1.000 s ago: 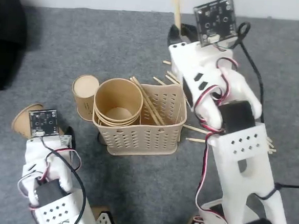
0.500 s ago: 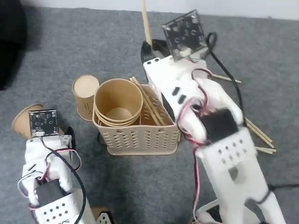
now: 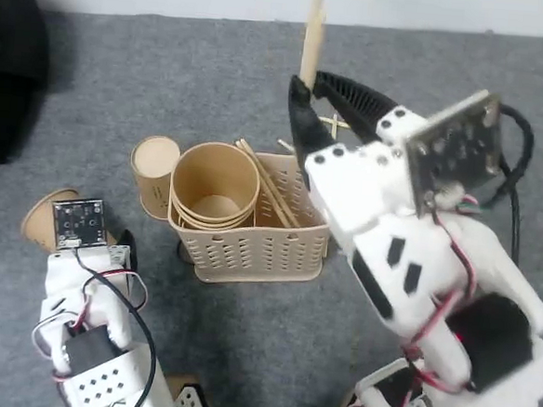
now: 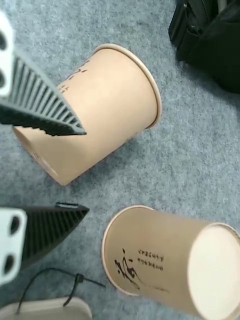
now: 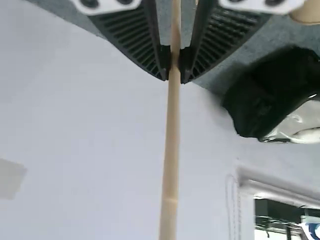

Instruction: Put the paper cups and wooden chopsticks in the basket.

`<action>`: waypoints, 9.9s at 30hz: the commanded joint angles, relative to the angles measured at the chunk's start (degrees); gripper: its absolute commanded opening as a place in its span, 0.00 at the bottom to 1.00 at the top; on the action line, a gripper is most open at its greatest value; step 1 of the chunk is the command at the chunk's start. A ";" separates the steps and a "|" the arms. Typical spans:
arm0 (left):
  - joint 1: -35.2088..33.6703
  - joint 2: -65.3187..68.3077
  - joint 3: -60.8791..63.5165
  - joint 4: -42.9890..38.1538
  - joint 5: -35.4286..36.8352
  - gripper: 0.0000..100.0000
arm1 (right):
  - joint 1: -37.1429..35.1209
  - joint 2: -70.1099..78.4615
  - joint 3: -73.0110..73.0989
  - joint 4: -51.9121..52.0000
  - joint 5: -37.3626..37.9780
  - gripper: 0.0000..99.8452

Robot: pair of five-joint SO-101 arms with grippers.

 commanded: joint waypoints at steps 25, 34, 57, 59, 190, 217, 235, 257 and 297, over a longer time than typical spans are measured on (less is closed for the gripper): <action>0.35 -0.62 -0.40 -1.58 0.18 0.21 | 2.42 -22.20 53.54 -16.40 5.10 0.01; 0.35 -0.62 -0.40 -1.58 0.18 0.21 | 2.33 -25.19 55.74 -15.69 6.42 0.08; 0.35 -0.62 -0.40 -1.58 0.18 0.21 | 20.26 -14.73 22.42 4.70 9.85 0.18; 0.35 -0.62 -0.40 -1.58 0.18 0.21 | 22.29 -11.65 16.97 6.81 10.55 0.18; 0.44 -0.62 -0.31 -1.76 0.18 0.21 | 38.64 73.71 -47.12 38.29 55.65 0.01; 0.35 -0.62 -0.31 -1.67 0.18 0.21 | 14.02 30.11 -46.86 28.09 0.53 0.01; 0.35 -0.62 -0.31 -1.67 0.18 0.21 | 11.82 14.64 -10.99 3.38 -2.02 0.01; 0.44 -0.62 -0.31 -1.76 0.18 0.21 | 8.92 -4.70 36.40 -26.07 -2.20 0.01; 0.44 -0.62 -0.31 -1.76 0.18 0.21 | 22.29 9.80 -7.82 14.02 21.63 0.18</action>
